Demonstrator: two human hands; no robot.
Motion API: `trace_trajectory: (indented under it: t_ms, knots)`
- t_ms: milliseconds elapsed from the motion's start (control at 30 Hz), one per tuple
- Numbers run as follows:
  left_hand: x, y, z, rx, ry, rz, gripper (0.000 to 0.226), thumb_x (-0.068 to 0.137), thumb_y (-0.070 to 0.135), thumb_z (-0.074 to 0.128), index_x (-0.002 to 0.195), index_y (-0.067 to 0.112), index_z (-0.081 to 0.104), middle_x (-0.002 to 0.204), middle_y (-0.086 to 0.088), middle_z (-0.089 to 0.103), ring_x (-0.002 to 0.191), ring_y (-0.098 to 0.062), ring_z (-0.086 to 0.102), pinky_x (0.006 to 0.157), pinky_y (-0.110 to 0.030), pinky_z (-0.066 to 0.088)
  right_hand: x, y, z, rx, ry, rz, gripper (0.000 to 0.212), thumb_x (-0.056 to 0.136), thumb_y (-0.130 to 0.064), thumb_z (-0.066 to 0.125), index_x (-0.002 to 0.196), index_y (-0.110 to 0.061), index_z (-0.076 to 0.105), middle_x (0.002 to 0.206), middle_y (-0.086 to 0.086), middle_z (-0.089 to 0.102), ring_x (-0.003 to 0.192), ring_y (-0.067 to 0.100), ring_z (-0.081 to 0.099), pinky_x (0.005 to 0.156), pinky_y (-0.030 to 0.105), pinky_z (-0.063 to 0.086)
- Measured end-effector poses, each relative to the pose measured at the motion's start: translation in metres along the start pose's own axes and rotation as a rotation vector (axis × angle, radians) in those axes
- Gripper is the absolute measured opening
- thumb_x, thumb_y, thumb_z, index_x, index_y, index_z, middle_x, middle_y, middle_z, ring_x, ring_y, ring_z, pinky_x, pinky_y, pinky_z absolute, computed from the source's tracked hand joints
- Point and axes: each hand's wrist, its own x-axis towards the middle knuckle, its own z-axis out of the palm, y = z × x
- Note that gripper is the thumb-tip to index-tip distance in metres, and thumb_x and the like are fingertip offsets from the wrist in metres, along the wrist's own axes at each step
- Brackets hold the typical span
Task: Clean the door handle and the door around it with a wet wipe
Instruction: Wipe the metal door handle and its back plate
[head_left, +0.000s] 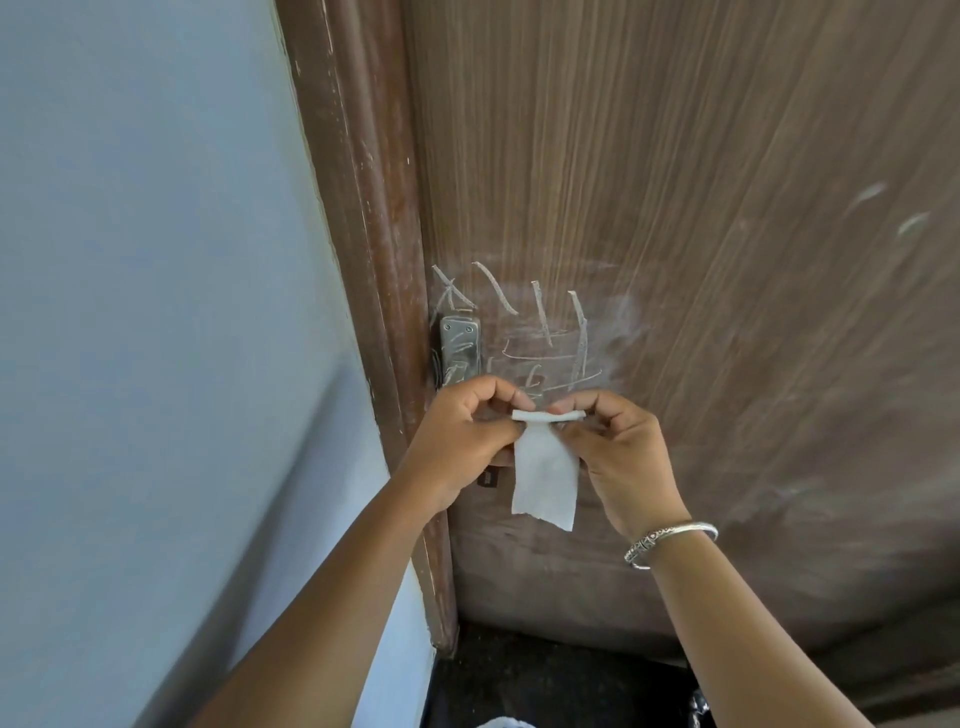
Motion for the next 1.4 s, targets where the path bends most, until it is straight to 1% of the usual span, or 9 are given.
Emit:
trace_trajectory:
  t_ms: [100, 233, 400, 500, 733, 867, 1067, 1267, 1400]
  knots:
    - [0.008, 0.001, -0.002, -0.125, -0.08, -0.047, 0.019, 0.085, -0.005, 0.058, 0.083, 0.011, 0.068, 0.089, -0.017, 0.066, 0.085, -0.027, 0.069, 0.063, -0.033, 0.059, 0.003, -0.002, -0.003, 0.002, 0.023, -0.021, 0.041, 0.08, 0.015, 0.057, 0.068, -0.022, 0.072, 0.087, -0.003, 0.071, 0.081, 0.009, 0.067, 0.066, 0.019, 0.052]
    - [0.016, 0.002, -0.004, -0.215, -0.096, -0.044, 0.009, 0.083, 0.002, 0.063, 0.082, 0.01, 0.067, 0.083, -0.009, 0.065, 0.077, -0.021, 0.069, 0.062, -0.032, 0.059, 0.008, -0.004, -0.002, 0.013, 0.004, -0.041, 0.036, 0.077, 0.019, 0.056, 0.076, -0.014, 0.072, 0.105, 0.005, 0.063, 0.092, 0.008, 0.063, 0.069, 0.018, 0.051]
    - [0.02, -0.002, -0.009, -0.144, -0.009, 0.064, 0.029, 0.075, -0.008, 0.069, 0.087, 0.017, 0.063, 0.083, -0.002, 0.064, 0.073, -0.008, 0.068, 0.056, -0.023, 0.056, 0.017, 0.004, 0.005, 0.061, 0.066, -0.016, 0.035, 0.078, 0.011, 0.063, 0.099, -0.016, 0.065, 0.093, -0.004, 0.072, 0.083, 0.011, 0.069, 0.064, 0.021, 0.055]
    - [0.021, -0.004, -0.014, -0.098, 0.046, 0.133, 0.035, 0.073, -0.006, 0.072, 0.09, 0.024, 0.062, 0.087, -0.001, 0.065, 0.077, -0.008, 0.068, 0.059, -0.024, 0.057, 0.022, 0.007, 0.009, -0.013, 0.064, 0.02, 0.024, 0.08, 0.004, 0.066, 0.093, -0.016, 0.068, 0.081, -0.005, 0.074, 0.077, 0.012, 0.07, 0.059, 0.02, 0.053]
    - [0.022, -0.01, -0.021, -0.092, 0.027, 0.051, 0.025, 0.08, 0.001, 0.068, 0.087, 0.025, 0.064, 0.088, -0.003, 0.063, 0.076, -0.013, 0.07, 0.057, -0.028, 0.057, 0.026, 0.006, 0.017, -0.045, 0.0, -0.013, 0.033, 0.085, -0.001, 0.062, 0.089, -0.033, 0.069, 0.087, 0.015, 0.069, 0.082, 0.029, 0.065, 0.068, 0.046, 0.057]
    - [0.022, -0.011, -0.022, -0.104, 0.043, 0.059, 0.025, 0.08, -0.004, 0.067, 0.077, 0.021, 0.066, 0.078, 0.003, 0.067, 0.078, -0.016, 0.07, 0.06, -0.029, 0.058, 0.027, 0.005, 0.019, -0.015, 0.009, -0.003, 0.041, 0.083, 0.009, 0.058, 0.076, -0.029, 0.071, 0.083, -0.004, 0.071, 0.082, 0.013, 0.066, 0.069, 0.036, 0.057]
    - [0.022, -0.012, -0.023, -0.158, 0.055, 0.105, 0.023, 0.077, -0.002, 0.069, 0.073, 0.021, 0.073, 0.079, 0.007, 0.072, 0.079, -0.014, 0.069, 0.069, -0.03, 0.059, 0.028, 0.007, 0.018, 0.15, 0.038, 0.084, 0.046, 0.081, 0.017, 0.047, 0.067, -0.019, 0.072, 0.103, 0.008, 0.068, 0.095, 0.024, 0.064, 0.07, 0.035, 0.054]
    - [0.023, -0.015, -0.022, -0.108, 0.164, 0.143, 0.036, 0.071, -0.007, 0.073, 0.09, 0.024, 0.068, 0.079, 0.006, 0.074, 0.08, -0.013, 0.07, 0.069, -0.031, 0.059, 0.029, 0.011, 0.029, 0.219, 0.125, 0.133, 0.03, 0.076, 0.001, 0.069, 0.103, -0.011, 0.066, 0.088, -0.001, 0.072, 0.081, 0.017, 0.068, 0.066, 0.027, 0.056]
    - [0.024, -0.018, -0.023, -0.089, 0.2, 0.17, 0.039, 0.069, -0.007, 0.075, 0.096, 0.021, 0.067, 0.102, 0.004, 0.069, 0.084, -0.007, 0.068, 0.069, -0.022, 0.057, 0.029, 0.01, 0.035, 0.188, 0.151, 0.16, 0.015, 0.075, 0.001, 0.07, 0.085, -0.01, 0.07, 0.077, 0.004, 0.072, 0.075, 0.019, 0.068, 0.061, 0.024, 0.055]
